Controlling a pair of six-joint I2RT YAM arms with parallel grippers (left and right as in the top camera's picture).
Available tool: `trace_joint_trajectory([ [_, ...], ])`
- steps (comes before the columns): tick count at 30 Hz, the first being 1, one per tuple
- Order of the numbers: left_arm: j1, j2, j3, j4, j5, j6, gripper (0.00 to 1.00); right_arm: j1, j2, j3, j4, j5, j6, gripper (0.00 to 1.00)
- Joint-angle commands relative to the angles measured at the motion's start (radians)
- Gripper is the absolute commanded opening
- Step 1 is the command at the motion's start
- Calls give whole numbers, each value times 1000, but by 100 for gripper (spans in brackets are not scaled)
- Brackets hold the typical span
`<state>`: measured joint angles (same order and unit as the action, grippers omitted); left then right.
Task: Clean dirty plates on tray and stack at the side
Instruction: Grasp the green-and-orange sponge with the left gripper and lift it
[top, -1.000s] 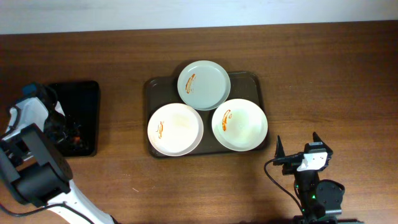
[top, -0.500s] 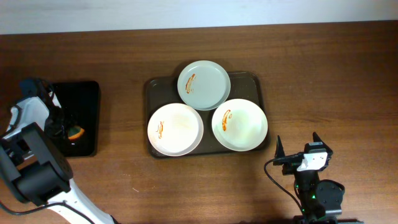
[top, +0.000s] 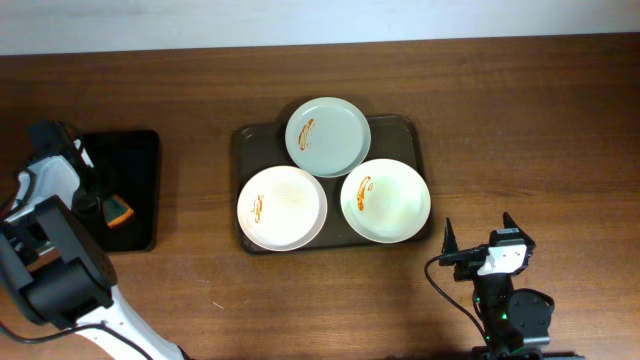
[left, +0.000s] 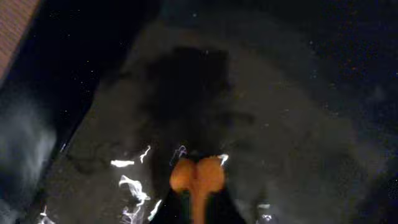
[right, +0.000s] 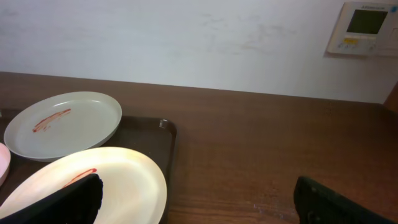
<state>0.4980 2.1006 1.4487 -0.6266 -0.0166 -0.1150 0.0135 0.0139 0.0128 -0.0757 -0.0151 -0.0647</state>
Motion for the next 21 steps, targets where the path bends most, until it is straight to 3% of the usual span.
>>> trace_joint_trajectory([
  [1,2,14,-7,-2,-10,3,88,-7,-7,-7,-3,9,-6,98],
  [2,2,14,-7,-13,-10,3,100,-7,-7,-7,-3,9,-6,98],
  [5,2,14,-7,-64,-9,3,100,-7,-7,-7,-3,9,-6,98],
  [7,2,14,-8,-105,-6,3,85,-7,-7,-7,-3,9,-6,98],
  [8,2,14,-8,-121,-6,3,68,-7,-7,-7,-3,9,-6,98],
  [9,2,14,-8,-134,-6,3,27,-7,-7,-7,-3,9,-6,98],
  [10,2,14,-8,-141,-6,3,1,-7,-7,-7,-3,9,-6,98],
  [16,2,13,32,-177,-6,3,0,-7,-7,-7,-3,9,-6,98],
  [21,2,-20,399,-545,40,3,0,-7,-7,-7,-3,9,-6,98],
])
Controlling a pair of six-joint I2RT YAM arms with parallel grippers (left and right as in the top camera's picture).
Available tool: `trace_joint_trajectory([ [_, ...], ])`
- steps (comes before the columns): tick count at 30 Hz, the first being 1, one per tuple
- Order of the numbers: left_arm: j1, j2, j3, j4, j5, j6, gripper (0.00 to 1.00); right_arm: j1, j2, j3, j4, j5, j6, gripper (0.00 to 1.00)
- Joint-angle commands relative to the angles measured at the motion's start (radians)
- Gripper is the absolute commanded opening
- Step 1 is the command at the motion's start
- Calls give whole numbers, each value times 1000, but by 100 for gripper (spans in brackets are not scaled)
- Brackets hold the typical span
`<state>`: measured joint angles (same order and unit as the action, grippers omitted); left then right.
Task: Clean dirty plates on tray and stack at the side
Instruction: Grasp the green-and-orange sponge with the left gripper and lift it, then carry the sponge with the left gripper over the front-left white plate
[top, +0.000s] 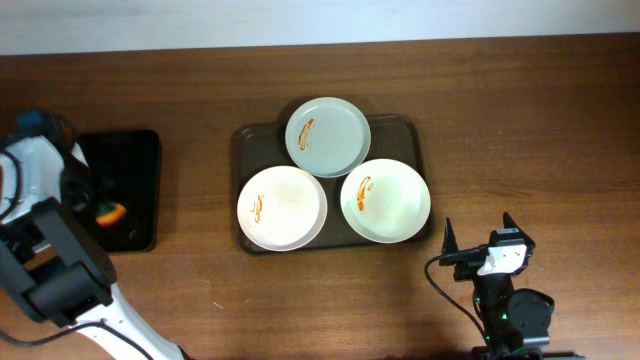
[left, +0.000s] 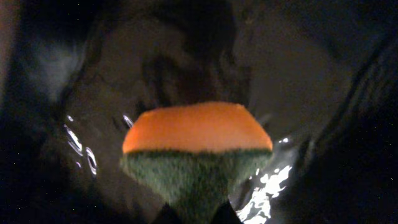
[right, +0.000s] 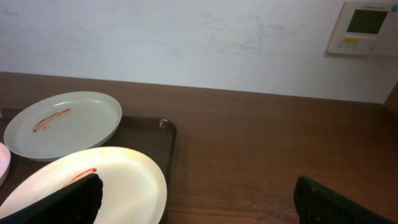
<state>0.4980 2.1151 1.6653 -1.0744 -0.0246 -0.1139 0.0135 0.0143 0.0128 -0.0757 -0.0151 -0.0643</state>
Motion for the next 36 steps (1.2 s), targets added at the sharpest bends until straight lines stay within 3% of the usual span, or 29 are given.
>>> trace_joint_trajectory([
  [1,2,-55,314,-195,145,1,0,-7,-7,-7,-3,9,-7,98],
  [3,2,-88,460,-267,323,2,0,-7,-7,-7,-3,9,-7,98],
  [4,2,-98,478,-270,340,2,0,-7,-7,-7,-3,9,-7,98],
  [7,-2,-99,460,-283,210,2,0,-7,-7,-7,-3,9,-7,98],
  [8,-11,-87,390,-249,117,2,0,-7,-7,-7,-3,9,-7,98],
  [11,-15,-56,102,-79,109,2,0,-7,-7,-7,-3,9,-7,98],
  [13,-14,-56,66,-63,110,2,0,-7,-7,-7,-3,9,-7,98],
  [16,-15,-100,330,-236,164,2,0,-7,-7,-7,-3,9,-7,98],
  [19,-18,-175,594,-323,344,2,0,-7,-7,-7,-3,9,-7,99],
  [21,-18,-208,613,-328,227,2,0,-7,-7,-7,-3,9,-7,98],
  [23,-19,-194,545,-322,185,2,0,-7,-7,-7,-3,9,-7,98],
  [27,-28,-107,87,-99,75,2,0,-7,-7,-7,-3,9,-7,98],
  [28,-26,-89,65,-86,76,3,0,-7,-7,-7,-3,9,-7,98],
  [31,-26,-124,259,-220,114,13,0,-7,-7,-7,-3,9,-7,98],
  [33,-27,-168,433,-299,271,13,0,-7,-7,-7,-3,9,-7,98],
  [35,-31,-246,606,-289,502,13,0,-7,-7,-7,-3,9,-7,98],
  [36,-34,-274,636,-275,539,13,0,-7,-7,-7,-3,9,-7,98],
])
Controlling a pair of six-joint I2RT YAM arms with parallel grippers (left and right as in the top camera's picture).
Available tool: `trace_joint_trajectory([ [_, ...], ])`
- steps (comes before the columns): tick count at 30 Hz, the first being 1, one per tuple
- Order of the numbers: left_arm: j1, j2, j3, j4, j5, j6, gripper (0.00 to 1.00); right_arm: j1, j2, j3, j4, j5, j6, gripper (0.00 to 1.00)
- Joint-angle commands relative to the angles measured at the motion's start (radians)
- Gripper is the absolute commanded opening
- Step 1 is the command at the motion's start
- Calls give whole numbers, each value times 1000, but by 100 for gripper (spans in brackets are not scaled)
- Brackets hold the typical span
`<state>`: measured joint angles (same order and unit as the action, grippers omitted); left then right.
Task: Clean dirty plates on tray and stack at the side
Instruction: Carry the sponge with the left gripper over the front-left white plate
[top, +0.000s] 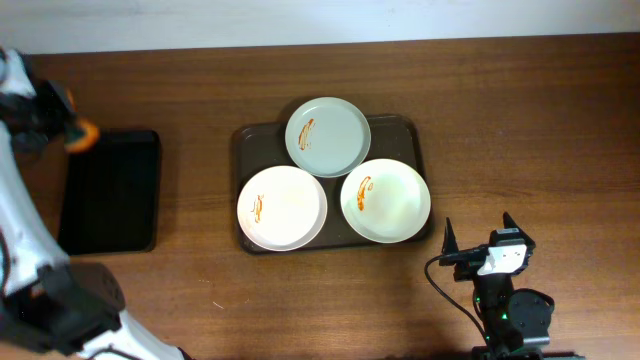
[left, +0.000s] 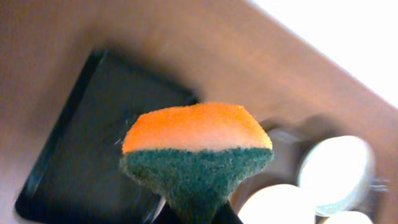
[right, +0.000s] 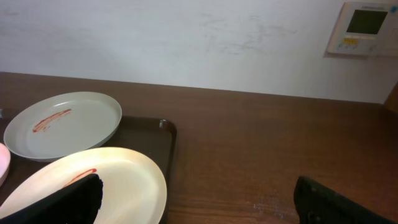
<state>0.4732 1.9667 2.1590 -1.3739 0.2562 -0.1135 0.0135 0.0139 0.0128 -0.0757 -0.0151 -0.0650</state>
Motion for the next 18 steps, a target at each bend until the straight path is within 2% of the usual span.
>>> trace_joint_trajectory([
  [1,-29,-177,150,27,275,13,0,-7,-7,-7,-3,9,-6,98],
  [3,-81,-184,149,-25,288,12,0,-7,-7,-7,-3,9,-6,98],
  [5,-191,-173,108,-109,301,13,0,-7,-7,-7,-3,9,-6,98],
  [8,-454,-153,-89,-87,258,13,0,-7,-7,-7,-3,9,-6,98],
  [10,-591,-148,-260,21,143,8,0,-7,-7,-7,-3,9,-6,98],
  [12,-695,-147,-466,187,16,-134,0,-7,-7,-7,-3,9,-6,98],
  [13,-725,-147,-557,267,-5,-182,0,-7,-7,-7,-3,9,-6,98],
  [18,-833,-147,-946,671,-8,-201,0,-7,-7,-7,-3,9,-6,98],
])
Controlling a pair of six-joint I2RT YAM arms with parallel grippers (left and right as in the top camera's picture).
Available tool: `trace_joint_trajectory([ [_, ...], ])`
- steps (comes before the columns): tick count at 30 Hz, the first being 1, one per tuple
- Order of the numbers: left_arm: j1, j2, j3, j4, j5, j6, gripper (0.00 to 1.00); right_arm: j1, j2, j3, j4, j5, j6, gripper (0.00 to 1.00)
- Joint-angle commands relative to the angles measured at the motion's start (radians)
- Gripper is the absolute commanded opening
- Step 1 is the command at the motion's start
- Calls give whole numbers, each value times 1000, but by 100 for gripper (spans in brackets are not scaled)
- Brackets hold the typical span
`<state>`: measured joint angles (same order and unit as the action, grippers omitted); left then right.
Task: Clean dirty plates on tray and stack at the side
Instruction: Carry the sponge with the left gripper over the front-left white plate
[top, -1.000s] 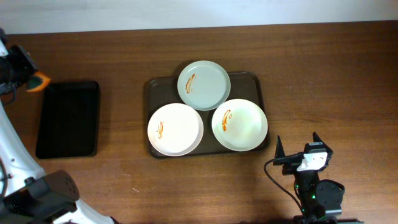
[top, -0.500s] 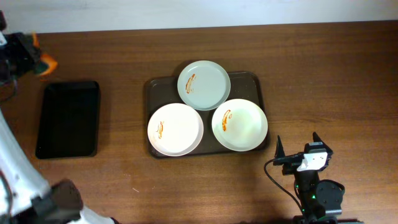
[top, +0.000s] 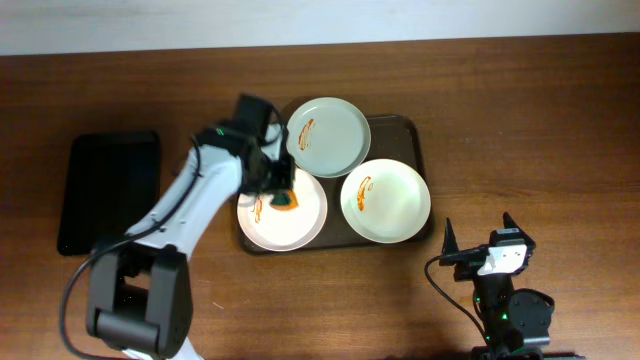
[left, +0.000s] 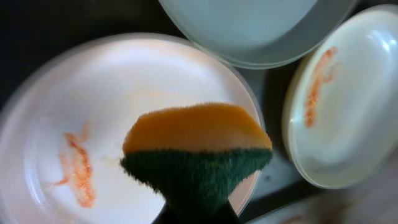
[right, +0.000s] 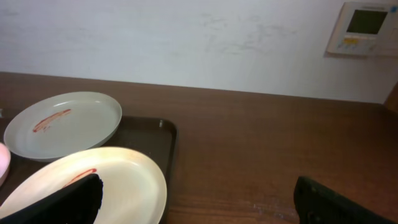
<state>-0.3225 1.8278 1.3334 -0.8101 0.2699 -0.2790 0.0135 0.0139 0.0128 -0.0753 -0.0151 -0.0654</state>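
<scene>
Three stained plates lie on the brown tray (top: 405, 127): a pale green one (top: 329, 136) at the back, a pinkish white one (top: 281, 208) front left, a cream one (top: 386, 200) front right. Each bears an orange-red smear. My left gripper (top: 278, 190) is shut on an orange and green sponge (left: 198, 149), held over the pinkish plate (left: 93, 124) beside its smear (left: 76, 168). My right gripper (top: 476, 245) stands open near the table's front edge, right of the tray, with nothing between its fingers (right: 74, 198).
A black tray (top: 105, 190) lies on the table's left side. The wooden table (top: 520, 120) stretches right of the brown tray. A wall unit (right: 367, 28) hangs at the back in the right wrist view.
My left gripper with the sponge has moved from the far left back corner of the table to over the pinkish plate on the brown tray. The right arm has not moved.
My left gripper was down in the black tray at the sponge. Then it held the sponge just above that tray, then high at the table's back left corner. Now it holds the sponge over the front left plate. The right gripper stayed open and still.
</scene>
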Motion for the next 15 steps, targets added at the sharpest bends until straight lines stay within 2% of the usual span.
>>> trace_joint_trajectory([
  [1,-50,-8,-163,158,-29,-52,0,-7,-7,-7,-4,9,-6,98],
  [3,-70,-8,-225,237,-32,-73,2,-7,-7,-7,-4,9,-6,98],
  [5,-73,-8,-246,258,-110,-72,6,-7,-7,-7,-4,9,-6,98],
  [6,-73,-8,-246,256,-158,-72,15,-7,-7,-7,-4,9,-6,98],
  [7,-73,-8,-246,257,-177,-72,39,-7,-7,-7,-4,9,-6,98],
  [8,-73,-8,-246,257,-182,-72,47,-7,-7,-7,-4,9,-6,98],
  [11,-71,-31,-168,172,-154,-72,53,-7,-7,-7,-4,9,-6,98],
  [15,-71,-166,1,3,-154,-72,57,-7,-7,-7,-4,9,-6,98],
])
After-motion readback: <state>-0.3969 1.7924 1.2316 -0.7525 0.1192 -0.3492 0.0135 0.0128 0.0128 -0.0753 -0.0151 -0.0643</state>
